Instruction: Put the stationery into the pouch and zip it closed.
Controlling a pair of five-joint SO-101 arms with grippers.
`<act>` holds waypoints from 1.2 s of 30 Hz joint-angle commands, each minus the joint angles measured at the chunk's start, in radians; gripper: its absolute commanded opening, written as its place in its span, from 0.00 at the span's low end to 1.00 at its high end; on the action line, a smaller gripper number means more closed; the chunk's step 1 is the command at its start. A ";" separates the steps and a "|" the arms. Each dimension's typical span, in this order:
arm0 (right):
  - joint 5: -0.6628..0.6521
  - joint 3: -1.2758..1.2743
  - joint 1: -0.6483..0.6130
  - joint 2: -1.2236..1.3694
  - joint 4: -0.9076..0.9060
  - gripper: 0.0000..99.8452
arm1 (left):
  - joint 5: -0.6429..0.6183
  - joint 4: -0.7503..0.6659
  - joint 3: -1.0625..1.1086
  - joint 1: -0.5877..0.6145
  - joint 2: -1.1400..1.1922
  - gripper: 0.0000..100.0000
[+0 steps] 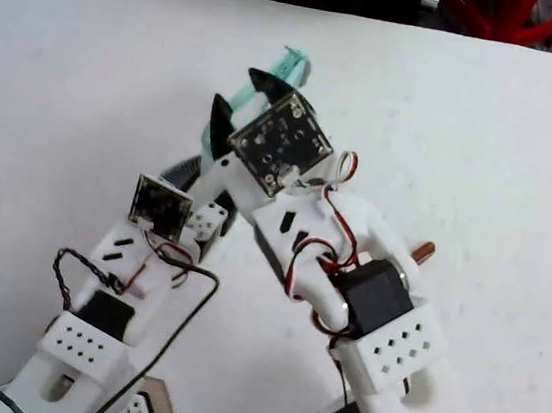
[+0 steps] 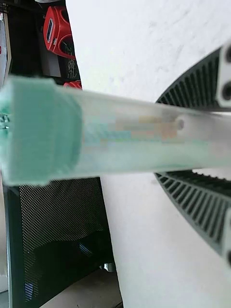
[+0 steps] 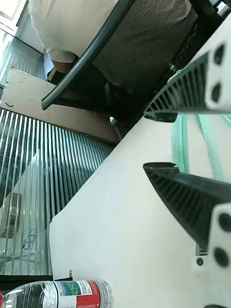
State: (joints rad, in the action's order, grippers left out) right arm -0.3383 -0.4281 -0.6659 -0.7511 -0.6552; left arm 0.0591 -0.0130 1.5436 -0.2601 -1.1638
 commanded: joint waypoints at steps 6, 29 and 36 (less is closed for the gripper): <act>0.063 0.167 0.002 0.002 -0.120 0.15 | 0.009 -0.018 -0.005 -0.005 -0.007 0.18; 0.057 0.155 0.507 0.004 -0.601 0.15 | 0.009 -0.018 -0.005 -0.002 -0.007 0.18; 0.068 -0.052 0.599 0.004 -0.598 0.15 | 0.009 -0.018 -0.003 -0.005 -0.007 0.18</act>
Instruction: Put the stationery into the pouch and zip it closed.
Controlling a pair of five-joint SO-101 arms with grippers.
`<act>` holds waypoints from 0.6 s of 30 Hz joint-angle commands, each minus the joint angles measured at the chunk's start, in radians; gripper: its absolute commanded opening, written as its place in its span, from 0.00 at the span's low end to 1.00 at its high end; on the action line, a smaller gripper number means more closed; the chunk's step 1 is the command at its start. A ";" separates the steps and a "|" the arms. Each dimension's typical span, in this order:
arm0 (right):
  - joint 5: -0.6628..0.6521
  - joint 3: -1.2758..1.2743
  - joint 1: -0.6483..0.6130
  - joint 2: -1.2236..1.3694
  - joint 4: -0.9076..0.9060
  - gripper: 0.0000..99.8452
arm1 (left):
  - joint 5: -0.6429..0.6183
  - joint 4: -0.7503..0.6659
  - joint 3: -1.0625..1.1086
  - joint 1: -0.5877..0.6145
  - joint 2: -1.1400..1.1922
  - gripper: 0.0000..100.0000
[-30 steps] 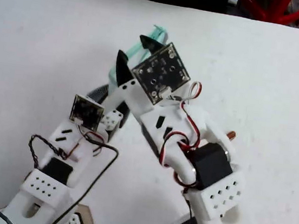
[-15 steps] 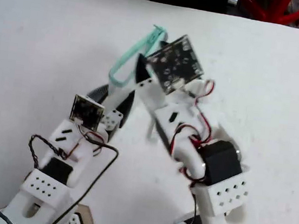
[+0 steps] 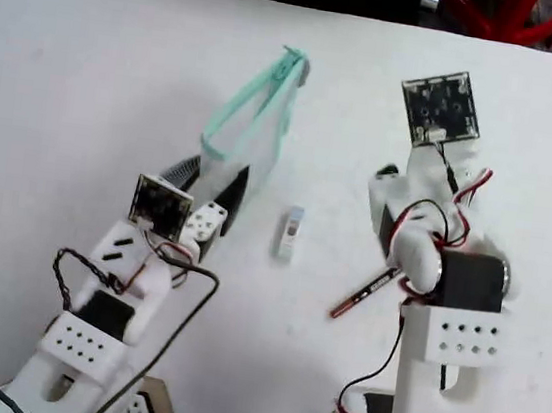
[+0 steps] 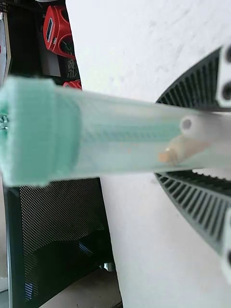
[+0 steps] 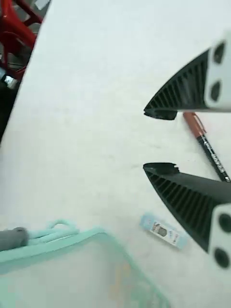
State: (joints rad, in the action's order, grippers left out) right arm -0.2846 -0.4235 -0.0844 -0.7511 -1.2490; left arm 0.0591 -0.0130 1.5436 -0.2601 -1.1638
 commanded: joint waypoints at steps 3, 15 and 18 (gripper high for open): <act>0.092 -0.164 0.025 0.004 -0.004 0.15 | 0.009 -0.018 -0.003 -0.005 -0.007 0.17; 0.315 -0.387 0.188 0.010 0.114 0.19 | 0.009 -0.018 -0.002 -0.007 -0.007 0.17; 0.322 -0.388 0.186 0.067 0.139 0.25 | 0.009 -0.018 -0.002 -0.007 -0.007 0.17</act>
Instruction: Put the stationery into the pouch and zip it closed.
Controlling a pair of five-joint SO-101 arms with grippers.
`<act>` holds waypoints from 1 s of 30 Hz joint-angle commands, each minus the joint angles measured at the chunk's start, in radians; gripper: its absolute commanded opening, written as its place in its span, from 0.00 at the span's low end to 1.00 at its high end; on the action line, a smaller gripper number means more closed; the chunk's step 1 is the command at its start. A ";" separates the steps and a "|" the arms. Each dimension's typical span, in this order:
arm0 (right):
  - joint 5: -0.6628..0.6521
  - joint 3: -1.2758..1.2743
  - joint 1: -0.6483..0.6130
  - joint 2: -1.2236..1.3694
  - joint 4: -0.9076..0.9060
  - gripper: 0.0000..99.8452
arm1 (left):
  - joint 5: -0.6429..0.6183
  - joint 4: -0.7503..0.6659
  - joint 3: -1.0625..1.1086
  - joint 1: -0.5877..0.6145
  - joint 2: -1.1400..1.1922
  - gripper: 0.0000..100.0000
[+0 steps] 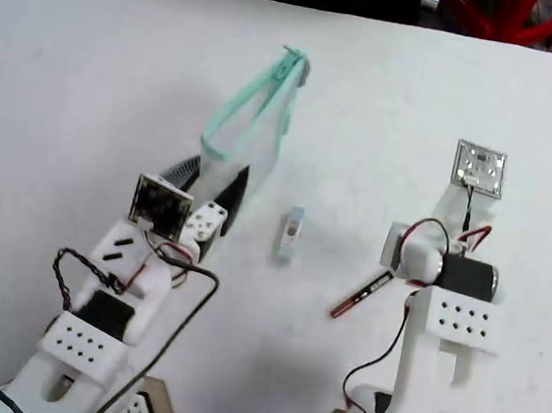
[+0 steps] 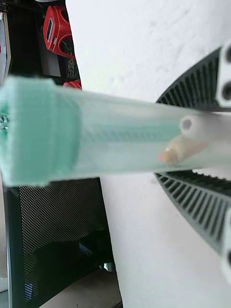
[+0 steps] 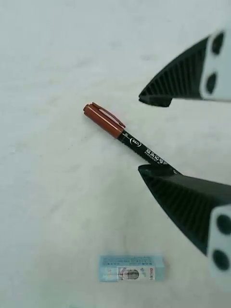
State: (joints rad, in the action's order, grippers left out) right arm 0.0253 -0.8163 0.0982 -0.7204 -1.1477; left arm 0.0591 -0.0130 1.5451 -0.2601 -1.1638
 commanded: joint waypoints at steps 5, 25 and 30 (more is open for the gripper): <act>0.012 0.032 0.016 0.226 0.120 0.25 | 0.009 -0.018 -0.003 -0.007 -0.007 0.17; 0.147 0.391 0.048 0.842 0.127 0.17 | 0.044 -0.018 -0.002 -0.007 -0.007 0.17; 0.146 0.423 0.048 0.929 0.125 0.16 | 0.044 -0.018 -0.002 -0.007 -0.007 0.17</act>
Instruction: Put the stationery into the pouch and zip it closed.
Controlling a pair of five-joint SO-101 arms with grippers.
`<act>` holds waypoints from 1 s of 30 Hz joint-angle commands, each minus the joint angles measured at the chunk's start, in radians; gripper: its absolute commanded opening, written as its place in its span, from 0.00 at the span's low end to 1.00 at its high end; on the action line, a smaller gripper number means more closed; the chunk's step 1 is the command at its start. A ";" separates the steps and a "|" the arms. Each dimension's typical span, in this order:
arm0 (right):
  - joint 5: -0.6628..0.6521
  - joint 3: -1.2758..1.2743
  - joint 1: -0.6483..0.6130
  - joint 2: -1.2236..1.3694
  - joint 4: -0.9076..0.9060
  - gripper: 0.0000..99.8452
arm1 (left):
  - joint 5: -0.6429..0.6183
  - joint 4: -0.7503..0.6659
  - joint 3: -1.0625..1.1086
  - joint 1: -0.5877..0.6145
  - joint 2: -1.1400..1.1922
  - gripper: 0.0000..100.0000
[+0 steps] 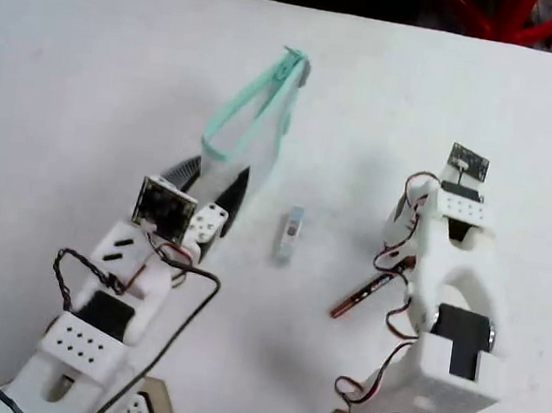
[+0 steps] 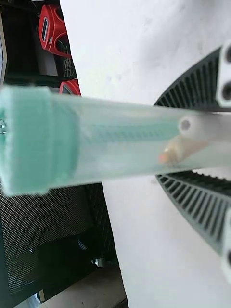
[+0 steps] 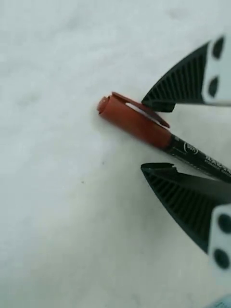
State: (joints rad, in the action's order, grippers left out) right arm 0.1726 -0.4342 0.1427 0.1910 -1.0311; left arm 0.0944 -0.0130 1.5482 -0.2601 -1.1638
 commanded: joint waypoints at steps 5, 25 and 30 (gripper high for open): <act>-0.002 0.041 0.005 0.027 0.008 0.11 | 0.011 -0.018 -0.005 -0.007 -0.007 0.17; 0.006 0.034 0.199 -0.087 0.008 0.02 | 0.011 -0.018 -0.005 -0.007 -0.010 0.17; 0.008 0.020 0.294 -0.145 0.010 0.02 | 0.011 -0.018 -0.005 -0.007 -0.010 0.17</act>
State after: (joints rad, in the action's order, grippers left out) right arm 0.1726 -0.4204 0.3974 0.1097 -1.0311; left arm 0.0944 -0.0130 1.5482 -0.2601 -1.1638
